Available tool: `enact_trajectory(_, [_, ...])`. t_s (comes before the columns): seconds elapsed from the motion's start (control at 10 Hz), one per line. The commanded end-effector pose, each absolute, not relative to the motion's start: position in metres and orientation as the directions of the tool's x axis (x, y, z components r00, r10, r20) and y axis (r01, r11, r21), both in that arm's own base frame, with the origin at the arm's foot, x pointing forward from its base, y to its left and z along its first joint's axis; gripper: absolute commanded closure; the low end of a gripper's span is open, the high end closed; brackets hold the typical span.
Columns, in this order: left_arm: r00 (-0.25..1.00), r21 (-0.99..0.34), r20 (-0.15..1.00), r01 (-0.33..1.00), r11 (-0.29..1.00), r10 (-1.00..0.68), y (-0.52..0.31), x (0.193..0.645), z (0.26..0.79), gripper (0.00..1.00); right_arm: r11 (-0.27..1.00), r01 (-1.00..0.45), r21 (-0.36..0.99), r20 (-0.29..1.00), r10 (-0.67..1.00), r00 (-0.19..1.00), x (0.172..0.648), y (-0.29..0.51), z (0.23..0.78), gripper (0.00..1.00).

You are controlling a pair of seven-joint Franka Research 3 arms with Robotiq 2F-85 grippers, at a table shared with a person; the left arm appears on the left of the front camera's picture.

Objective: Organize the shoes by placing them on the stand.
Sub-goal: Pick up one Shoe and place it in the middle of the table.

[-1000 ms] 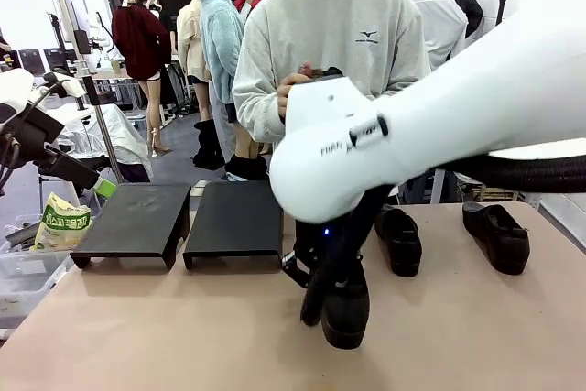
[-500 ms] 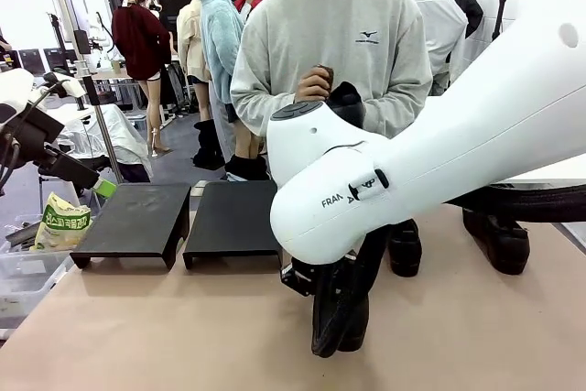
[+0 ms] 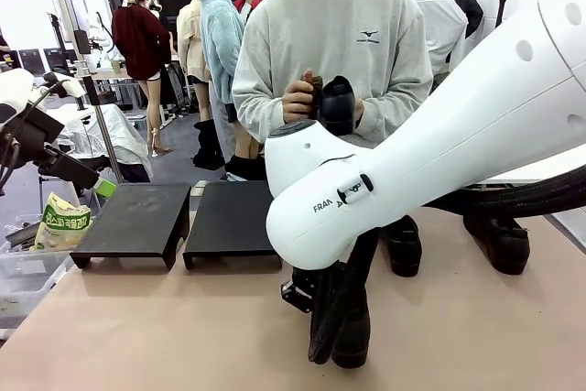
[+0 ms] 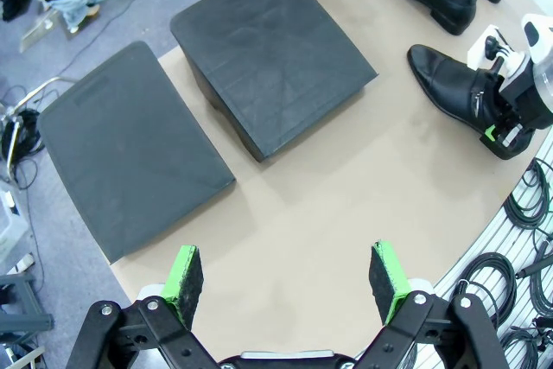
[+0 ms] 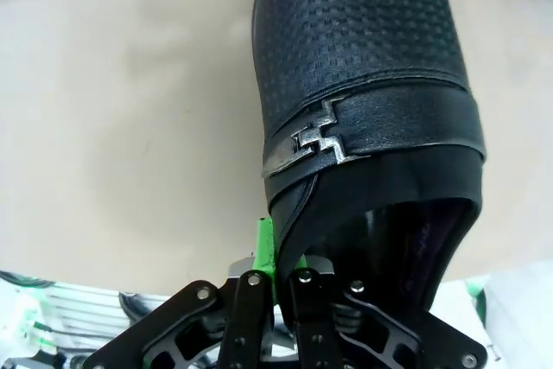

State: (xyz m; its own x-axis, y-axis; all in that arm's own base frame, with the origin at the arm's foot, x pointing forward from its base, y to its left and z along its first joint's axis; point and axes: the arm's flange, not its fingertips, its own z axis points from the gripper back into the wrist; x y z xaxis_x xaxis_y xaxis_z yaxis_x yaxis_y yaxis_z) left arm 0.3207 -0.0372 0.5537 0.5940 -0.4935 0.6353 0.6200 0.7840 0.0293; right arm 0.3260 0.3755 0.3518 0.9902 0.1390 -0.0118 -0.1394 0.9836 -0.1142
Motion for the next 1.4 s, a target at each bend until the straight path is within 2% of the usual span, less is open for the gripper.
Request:
enact_trajectory(0.0, [0.591, 0.032, 0.635, 0.623, 0.781, -0.497, -0.0361, 0.3208, 0.5536, 0.0, 0.982, -0.162, -0.1, -0.046, 0.158, 0.986, 0.3283, 0.3802, 0.3601, 0.65])
enact_trajectory(0.3, [0.591, 0.032, 0.635, 0.623, 0.781, -0.497, -0.0361, 0.3208, 0.5536, 0.0, 0.98, -0.174, -0.1, -0.055, 0.169, 0.984, 0.3278, 0.379, 0.3592, 0.06])
enact_trajectory(0.4, [0.591, 0.032, 0.635, 0.623, 0.781, -0.497, -0.0361, 0.3208, 0.5536, 0.0, 0.979, -0.178, -0.1, -0.058, 0.173, 0.983, 0.328, 0.3781, 0.3591, 0.0])
enact_trajectory(1.2, [0.591, 0.032, 0.635, 0.623, 0.781, -0.497, -0.0361, 0.3208, 0.5536, 0.0, 0.97, -0.23, -0.075, -0.075, 0.225, 0.972, 0.3317, 0.3729, 0.3687, 0.0])
enact_trajectory(1.3, [0.591, 0.032, 0.635, 0.623, 0.781, -0.497, -0.0361, 0.3208, 0.5536, 0.0, 0.976, -0.192, -0.102, -0.037, 0.189, 0.981, 0.3301, 0.3757, 0.3598, 0.0])
